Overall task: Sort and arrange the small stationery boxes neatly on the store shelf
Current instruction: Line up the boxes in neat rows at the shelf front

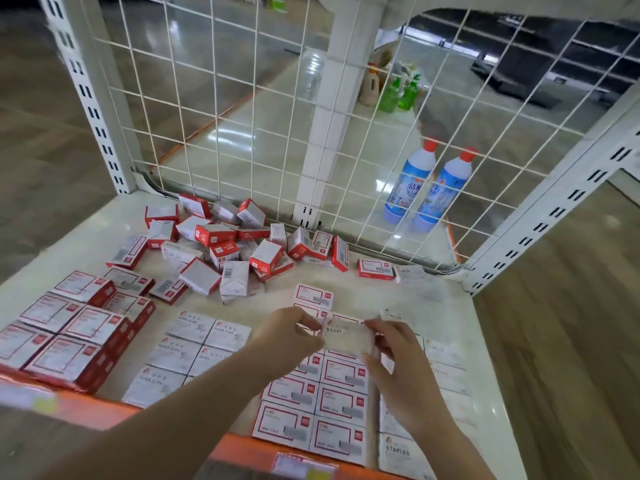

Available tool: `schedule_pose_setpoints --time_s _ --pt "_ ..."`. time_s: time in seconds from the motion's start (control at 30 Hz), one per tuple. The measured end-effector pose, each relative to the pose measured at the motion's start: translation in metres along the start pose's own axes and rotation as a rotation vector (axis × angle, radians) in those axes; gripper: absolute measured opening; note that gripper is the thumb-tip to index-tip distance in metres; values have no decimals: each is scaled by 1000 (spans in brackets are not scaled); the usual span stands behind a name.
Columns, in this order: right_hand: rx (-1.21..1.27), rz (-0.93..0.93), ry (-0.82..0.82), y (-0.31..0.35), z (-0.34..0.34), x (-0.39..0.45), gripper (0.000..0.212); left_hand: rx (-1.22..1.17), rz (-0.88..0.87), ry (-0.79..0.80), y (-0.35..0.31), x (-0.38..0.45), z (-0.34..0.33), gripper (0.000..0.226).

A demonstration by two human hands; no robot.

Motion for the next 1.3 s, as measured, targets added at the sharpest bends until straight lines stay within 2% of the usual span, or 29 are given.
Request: schedule_pose_setpoints --time_s 0.13,0.43,0.77,0.9,1.07,1.17,1.3 --pt "12 33 -7 6 9 -4 44 -17 38 -44 4 -3 -4 15" --pt "29 39 3 -1 13 -10 44 21 43 -33 5 -9 -12 13" --pt "91 -39 -12 -42 13 -20 43 53 -40 35 -5 -10 -44 5" --pt "99 -109 -23 -70 11 -23 44 123 -66 73 -4 0 -67 7" --pt "140 -149 -69 -100 12 -19 41 260 -140 95 -9 14 -93 23" --pt "133 -182 -105 -115 15 -15 40 406 -179 73 -13 19 -104 24" --pt "90 -223 -164 -132 23 -6 39 614 -215 90 -15 28 -115 38"
Point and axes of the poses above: each hand's wrist, its own x-axis towards the middle knuckle, its own z-axis out of the back of the hand, y = z × x, the point moved 2 cm from there along x, towards the middle knuckle, and after that the axes turned 11 degrees about -x, right-handed, at the moved point
